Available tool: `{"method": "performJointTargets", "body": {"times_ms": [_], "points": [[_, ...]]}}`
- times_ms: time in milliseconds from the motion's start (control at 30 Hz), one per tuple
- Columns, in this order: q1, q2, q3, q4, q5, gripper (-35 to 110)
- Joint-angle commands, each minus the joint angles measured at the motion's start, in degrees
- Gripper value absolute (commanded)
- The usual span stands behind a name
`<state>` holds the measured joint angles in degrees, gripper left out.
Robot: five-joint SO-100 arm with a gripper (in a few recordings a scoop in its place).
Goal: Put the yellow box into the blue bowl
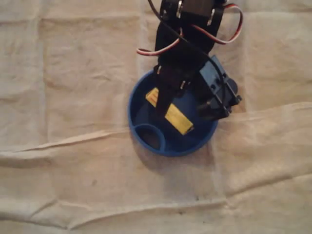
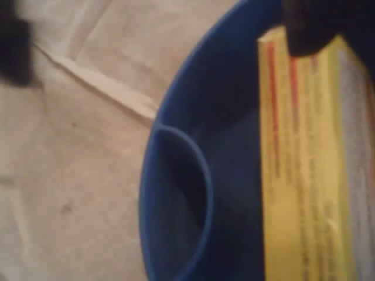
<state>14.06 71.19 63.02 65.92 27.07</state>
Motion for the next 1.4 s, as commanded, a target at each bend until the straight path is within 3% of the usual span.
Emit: {"method": "performJointTargets", "body": {"times_ms": [0, 433, 733, 1000, 1367], "points": [[0.5, 2.0, -4.3, -0.4, -0.8, 25], [0.5, 2.3, -4.3, -0.1, -0.8, 21], [0.5, 2.5, -4.4, 0.0, -0.8, -2], [-0.4, 10.3, -4.4, 0.1, -1.1, -1], [-5.5, 27.1, -3.4, 0.2, -12.2, 0]]}}
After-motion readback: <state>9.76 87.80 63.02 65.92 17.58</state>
